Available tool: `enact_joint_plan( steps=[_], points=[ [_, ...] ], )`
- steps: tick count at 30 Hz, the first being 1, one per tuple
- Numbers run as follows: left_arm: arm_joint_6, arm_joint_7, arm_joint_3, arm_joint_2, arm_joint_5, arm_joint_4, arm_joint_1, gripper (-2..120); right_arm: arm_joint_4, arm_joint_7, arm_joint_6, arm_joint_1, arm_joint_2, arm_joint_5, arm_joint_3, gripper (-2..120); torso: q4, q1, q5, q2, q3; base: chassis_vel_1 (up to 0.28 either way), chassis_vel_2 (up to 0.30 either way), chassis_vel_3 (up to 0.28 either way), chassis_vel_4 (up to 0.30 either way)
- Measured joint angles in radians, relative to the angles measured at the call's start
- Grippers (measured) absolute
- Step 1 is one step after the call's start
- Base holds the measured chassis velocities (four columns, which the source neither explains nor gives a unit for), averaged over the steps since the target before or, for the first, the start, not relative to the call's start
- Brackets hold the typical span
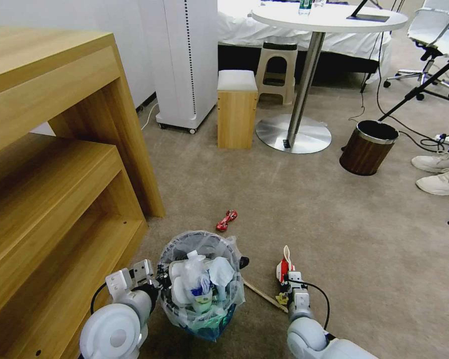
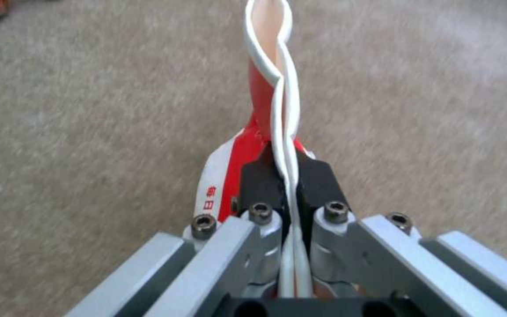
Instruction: Pick up the trash bin and place the garbage on the floor into it.
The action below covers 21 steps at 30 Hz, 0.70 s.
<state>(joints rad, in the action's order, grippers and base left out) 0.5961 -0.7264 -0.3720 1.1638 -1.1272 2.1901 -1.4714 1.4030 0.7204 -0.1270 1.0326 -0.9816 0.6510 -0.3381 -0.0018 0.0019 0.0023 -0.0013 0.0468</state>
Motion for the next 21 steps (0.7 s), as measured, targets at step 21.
enact_joint_plan(
  steps=[21],
  points=[
    [0.016, -0.052, 0.006, -0.059, -0.112, -0.022, 0.057, 0, 0.261, -0.116, -0.179, 0.042, 0.285, -0.100, 0.152, 0, 0.0001, 0.000, 0.0001, 0.000, 0.000, 0.000, 0.000, 0.000, 0.000]
  ],
)
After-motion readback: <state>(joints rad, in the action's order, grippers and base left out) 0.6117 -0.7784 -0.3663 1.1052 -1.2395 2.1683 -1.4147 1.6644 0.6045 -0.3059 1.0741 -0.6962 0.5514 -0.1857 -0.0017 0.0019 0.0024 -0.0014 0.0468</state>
